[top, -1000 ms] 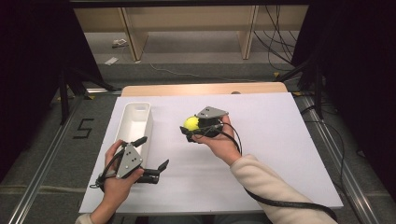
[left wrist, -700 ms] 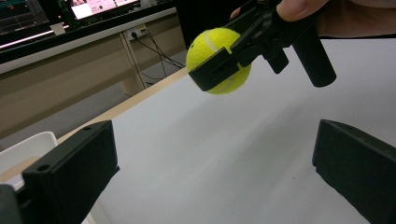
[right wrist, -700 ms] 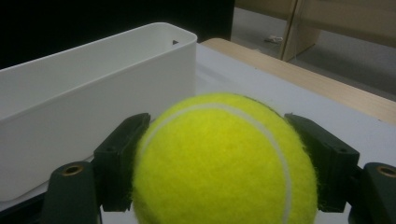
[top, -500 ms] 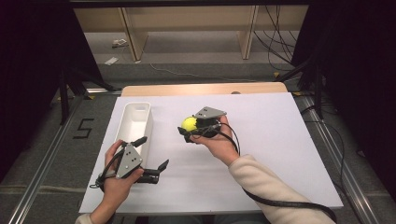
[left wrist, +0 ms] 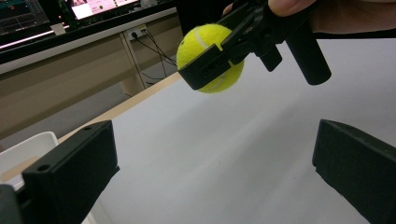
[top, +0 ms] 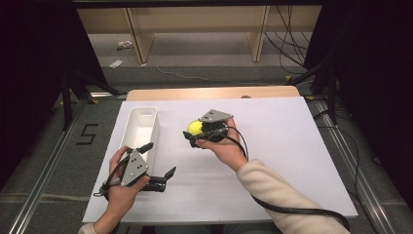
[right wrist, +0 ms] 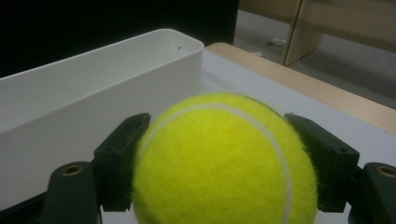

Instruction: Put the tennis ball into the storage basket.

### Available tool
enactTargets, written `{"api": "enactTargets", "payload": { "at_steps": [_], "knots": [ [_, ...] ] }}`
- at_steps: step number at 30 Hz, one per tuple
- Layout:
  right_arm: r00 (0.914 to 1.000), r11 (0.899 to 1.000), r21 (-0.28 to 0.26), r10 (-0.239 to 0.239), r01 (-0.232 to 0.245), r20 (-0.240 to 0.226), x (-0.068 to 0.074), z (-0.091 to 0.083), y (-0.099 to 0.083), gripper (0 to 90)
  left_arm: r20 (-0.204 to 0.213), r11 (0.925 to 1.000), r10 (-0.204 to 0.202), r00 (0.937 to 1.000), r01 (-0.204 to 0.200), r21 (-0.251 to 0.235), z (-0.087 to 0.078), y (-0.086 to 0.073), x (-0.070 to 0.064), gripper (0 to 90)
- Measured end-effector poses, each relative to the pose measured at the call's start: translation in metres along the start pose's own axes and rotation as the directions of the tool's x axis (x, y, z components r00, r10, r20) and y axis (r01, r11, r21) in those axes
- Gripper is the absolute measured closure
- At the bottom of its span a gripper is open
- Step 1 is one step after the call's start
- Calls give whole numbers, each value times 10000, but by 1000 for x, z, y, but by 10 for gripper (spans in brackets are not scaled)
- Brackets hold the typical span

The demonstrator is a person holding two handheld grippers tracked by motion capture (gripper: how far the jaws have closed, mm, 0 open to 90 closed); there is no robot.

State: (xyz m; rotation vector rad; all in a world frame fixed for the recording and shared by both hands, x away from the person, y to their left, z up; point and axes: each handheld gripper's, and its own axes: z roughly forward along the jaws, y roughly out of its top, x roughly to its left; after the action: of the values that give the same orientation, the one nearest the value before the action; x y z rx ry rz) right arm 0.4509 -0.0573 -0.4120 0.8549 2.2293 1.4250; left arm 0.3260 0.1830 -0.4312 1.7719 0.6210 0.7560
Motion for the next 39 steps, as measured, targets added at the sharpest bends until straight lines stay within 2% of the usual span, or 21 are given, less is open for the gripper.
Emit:
{"api": "enactTargets", "payload": {
  "at_steps": [31, 32, 36, 39],
  "knots": [
    [9993, 9995, 7, -310, 310, -217, 13, 17, 17, 264, 33, 10000, -11, 10000, 11, -16, 0, 0, -1, 0],
    [9992, 9995, 11, -308, 308, -236, 14, 18, 17, 265, 89, 9999, -150, 9998, 149, 37, 0, 0, -2, 0],
    [9992, 9995, -12, -315, 315, -236, 15, 19, 19, 264, 96, 9997, -251, 9996, 251, 54, 0, 0, -3, 0],
    [9991, 9994, 5, -336, 336, -256, 16, 21, 20, 264, 69, 9999, -112, 9999, 112, 28, 0, 0, -2, 0]
  ]
}}
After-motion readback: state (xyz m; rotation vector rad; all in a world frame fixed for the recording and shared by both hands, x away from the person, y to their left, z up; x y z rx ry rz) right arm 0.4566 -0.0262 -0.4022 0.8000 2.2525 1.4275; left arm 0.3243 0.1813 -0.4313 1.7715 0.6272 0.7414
